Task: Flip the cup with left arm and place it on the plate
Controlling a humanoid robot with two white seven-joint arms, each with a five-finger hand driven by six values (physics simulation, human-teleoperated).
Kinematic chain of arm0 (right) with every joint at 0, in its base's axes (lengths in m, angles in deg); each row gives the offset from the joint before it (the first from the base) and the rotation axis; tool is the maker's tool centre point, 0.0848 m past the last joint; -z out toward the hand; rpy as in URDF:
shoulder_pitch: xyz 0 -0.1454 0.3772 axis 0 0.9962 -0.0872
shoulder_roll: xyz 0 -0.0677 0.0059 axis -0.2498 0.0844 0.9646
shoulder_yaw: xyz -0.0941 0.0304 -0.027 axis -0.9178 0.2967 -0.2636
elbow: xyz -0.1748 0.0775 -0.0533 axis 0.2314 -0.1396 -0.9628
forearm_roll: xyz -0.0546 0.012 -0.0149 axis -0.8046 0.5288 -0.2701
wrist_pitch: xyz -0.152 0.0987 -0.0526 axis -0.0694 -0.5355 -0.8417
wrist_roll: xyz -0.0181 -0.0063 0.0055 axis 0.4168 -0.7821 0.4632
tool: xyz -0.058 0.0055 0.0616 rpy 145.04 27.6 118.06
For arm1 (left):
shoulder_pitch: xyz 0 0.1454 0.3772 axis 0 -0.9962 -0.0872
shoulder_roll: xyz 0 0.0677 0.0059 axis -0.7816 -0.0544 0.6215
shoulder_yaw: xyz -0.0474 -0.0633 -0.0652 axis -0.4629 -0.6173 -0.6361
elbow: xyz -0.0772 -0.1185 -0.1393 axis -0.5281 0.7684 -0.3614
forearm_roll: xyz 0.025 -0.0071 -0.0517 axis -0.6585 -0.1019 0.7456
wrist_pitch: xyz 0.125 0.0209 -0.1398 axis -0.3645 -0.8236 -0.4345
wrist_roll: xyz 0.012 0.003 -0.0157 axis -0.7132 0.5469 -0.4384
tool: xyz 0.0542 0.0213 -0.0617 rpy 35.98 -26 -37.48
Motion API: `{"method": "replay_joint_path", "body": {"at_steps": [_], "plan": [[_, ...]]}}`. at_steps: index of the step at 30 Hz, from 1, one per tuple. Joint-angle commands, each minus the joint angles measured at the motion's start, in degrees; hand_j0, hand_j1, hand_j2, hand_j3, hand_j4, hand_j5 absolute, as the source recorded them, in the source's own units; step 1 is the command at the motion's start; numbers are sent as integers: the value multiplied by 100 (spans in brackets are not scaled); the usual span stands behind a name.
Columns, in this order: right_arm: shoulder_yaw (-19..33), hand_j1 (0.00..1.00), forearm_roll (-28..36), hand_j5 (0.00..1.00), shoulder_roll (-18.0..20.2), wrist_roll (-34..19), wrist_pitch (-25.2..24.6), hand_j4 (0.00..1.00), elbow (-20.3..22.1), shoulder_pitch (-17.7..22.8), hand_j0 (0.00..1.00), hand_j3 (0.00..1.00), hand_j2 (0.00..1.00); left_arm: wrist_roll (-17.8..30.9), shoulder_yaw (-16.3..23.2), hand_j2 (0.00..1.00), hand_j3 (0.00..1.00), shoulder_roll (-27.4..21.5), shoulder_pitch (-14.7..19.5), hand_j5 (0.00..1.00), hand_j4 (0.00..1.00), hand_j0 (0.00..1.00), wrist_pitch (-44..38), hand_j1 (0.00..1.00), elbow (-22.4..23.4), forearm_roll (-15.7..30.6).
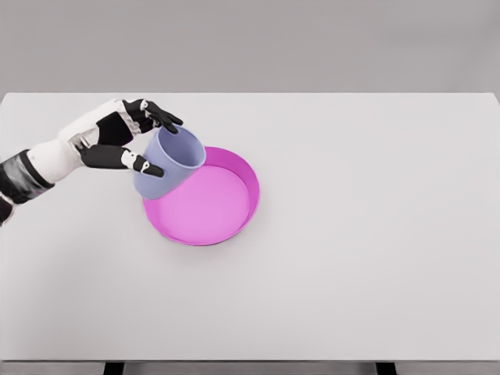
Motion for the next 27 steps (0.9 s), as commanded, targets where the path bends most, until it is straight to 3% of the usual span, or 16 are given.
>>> {"method": "replay_joint_path", "body": {"at_steps": [1,15,21,23,27], "plan": [[1,100,-3,100,0,-2,1,100,0,0,100,100,100,-1,7,51,51,308,0,51,51,51,14,51,152,45],[1,100,-3,100,0,-2,1,100,0,0,100,100,100,-1,25,51,51,1521,141,51,51,51,339,51,785,80],[1,100,-3,100,0,-2,1,100,0,0,100,100,100,-1,139,51,51,1609,106,51,51,51,462,51,926,168],[1,100,-3,100,0,-2,1,100,0,0,100,100,100,-1,174,49,49,1627,79,49,49,49,1235,49,926,177],[1,100,-3,100,0,-2,1,100,0,0,100,100,100,-1,245,49,49,1627,88,49,49,49,1929,49,961,388]]}}
